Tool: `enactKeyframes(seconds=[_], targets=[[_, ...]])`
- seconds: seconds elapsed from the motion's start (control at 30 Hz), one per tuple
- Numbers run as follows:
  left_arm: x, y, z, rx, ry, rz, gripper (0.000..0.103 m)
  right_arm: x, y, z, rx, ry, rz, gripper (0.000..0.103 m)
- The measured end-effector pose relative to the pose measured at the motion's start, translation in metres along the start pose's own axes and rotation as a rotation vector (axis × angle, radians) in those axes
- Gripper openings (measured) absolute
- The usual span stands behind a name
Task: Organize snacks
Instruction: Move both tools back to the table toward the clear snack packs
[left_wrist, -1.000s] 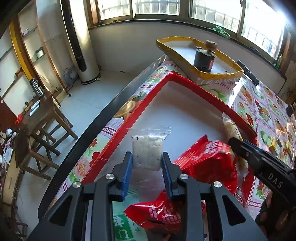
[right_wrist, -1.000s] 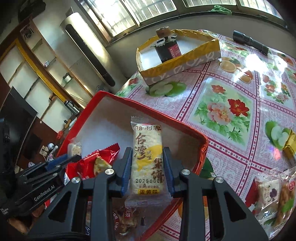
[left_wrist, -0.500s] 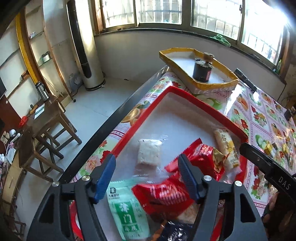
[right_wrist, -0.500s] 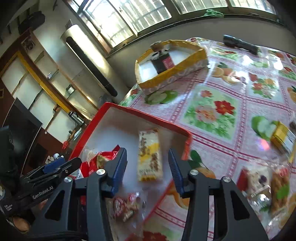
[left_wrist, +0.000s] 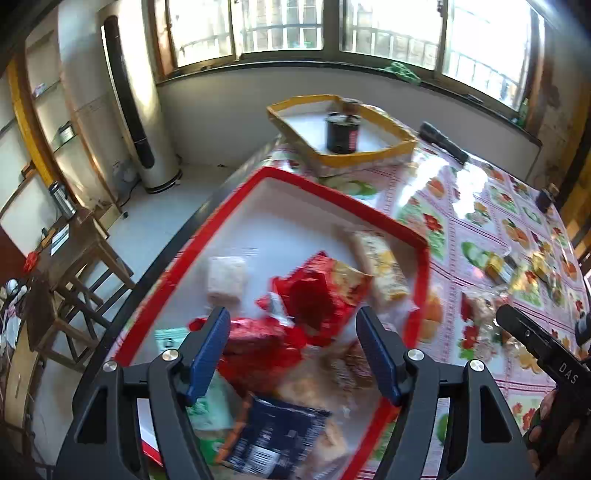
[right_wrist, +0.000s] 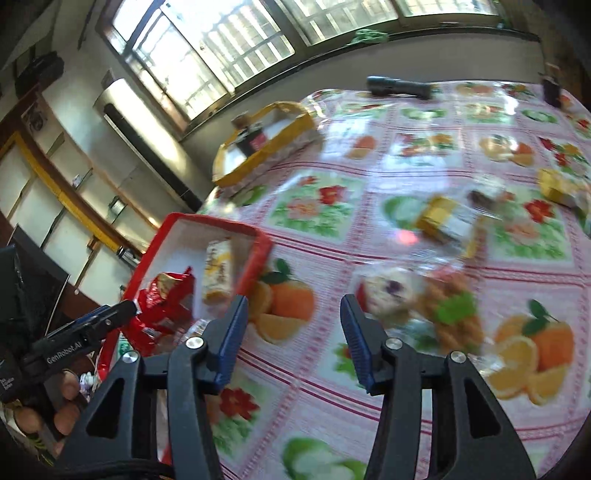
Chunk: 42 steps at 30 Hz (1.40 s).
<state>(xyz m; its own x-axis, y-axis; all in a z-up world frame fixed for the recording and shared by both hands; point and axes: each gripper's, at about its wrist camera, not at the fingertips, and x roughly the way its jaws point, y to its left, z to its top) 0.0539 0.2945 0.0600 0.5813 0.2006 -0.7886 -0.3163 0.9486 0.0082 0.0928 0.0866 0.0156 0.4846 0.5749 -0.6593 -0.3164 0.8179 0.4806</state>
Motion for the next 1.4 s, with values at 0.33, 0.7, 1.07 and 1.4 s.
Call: enactKeyframes(seconds=[0.33, 0.7, 1.07, 1.4], targets=[[-0.014, -0.055, -0.012, 0.084, 0.004, -0.083, 0.073, -0.047, -0.058, -0.023, 0.088, -0.048, -0.086, 0.058], [-0.012, -0.112, -0.026, 0.189, 0.053, -0.151, 0.076, -0.066, -0.098, -0.037, 0.124, -0.053, -0.167, 0.058], [0.008, -0.131, -0.011, 0.135, 0.148, -0.22, 0.076, -0.01, -0.065, -0.013, -0.162, 0.037, -0.244, 0.058], [0.045, -0.162, 0.009, 0.109, 0.216, -0.233, 0.076, 0.007, -0.074, -0.008, -0.238, 0.086, -0.329, 0.036]])
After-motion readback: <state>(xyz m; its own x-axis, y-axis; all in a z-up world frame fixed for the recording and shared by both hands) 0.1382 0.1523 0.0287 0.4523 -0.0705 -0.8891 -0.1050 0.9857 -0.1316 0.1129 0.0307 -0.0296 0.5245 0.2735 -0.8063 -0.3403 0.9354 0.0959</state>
